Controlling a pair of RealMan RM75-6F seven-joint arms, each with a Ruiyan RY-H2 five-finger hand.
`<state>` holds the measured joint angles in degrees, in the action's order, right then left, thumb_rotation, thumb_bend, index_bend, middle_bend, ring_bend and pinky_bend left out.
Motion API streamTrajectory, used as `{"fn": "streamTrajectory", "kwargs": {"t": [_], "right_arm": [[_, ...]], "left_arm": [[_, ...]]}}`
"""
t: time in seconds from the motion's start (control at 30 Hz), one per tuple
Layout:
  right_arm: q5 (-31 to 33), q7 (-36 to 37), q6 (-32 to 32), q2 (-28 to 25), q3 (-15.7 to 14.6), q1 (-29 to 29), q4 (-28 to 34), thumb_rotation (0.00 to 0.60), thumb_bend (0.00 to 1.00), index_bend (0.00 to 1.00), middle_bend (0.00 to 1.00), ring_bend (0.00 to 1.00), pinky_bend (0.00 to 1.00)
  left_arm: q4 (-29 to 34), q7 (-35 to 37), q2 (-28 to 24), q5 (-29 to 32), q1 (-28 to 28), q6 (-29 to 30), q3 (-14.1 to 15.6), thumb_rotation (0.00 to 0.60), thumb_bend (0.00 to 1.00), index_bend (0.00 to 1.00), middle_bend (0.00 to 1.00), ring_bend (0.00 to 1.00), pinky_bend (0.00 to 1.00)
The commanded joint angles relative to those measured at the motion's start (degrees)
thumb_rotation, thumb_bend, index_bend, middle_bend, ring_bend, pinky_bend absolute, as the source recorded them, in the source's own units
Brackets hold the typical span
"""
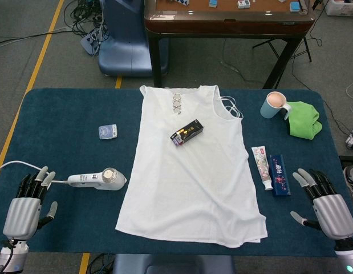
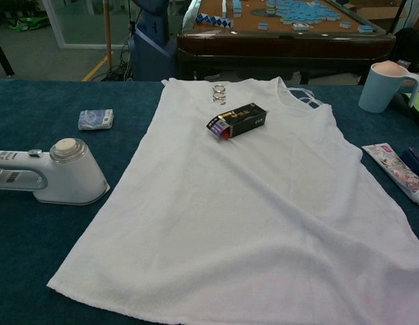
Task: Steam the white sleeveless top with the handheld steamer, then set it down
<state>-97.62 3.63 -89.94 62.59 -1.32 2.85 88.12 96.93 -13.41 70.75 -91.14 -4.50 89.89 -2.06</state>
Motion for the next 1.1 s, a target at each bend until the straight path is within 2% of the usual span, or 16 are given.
{"fn": "streamTrajectory", "kwargs": {"t": [0.03,0.2,0.8,1.1], "right_arm": [[0.01,0.06,0.08,-0.02,-0.01,0.05,0.02,0.6,0.04,0.01,0.1,0.0,0.0],[0.07,0.08,0.29,-0.08,-0.08,0.12,0.09,0.6,0.04,0.01,0.1,0.0,0.0],[1.21,-0.74,1.64,-1.77,-0.16,0.33,2.6,0.6,0.04,0.01,0.1,0.0,0.0],[2.07,-4.63,-0.13,-3.97,2.48,0.88,6.21,0.6,0.04,0.01,0.1,0.0,0.0]], "left_arm": [[0.24,-0.41,-0.16,0.6,-0.01,-0.58,0.08,0.6,0.39,0.0,0.0,0.01,0.0],[1.52,-1.02,-1.03,1.83,-0.23,-2.31,0.44,0.6,0.39,0.0,0.0,0.01,0.0],[1.03,-0.21,-0.75,1.35,-0.13,-1.46,0.18,0.6,0.39,0.0,0.0,0.01,0.0],[0.48,-0.29,-0.09,1.58,-1.41,-3.07,-0.38,0.6,0.39,0.0,0.0,0.01,0.0]]}}
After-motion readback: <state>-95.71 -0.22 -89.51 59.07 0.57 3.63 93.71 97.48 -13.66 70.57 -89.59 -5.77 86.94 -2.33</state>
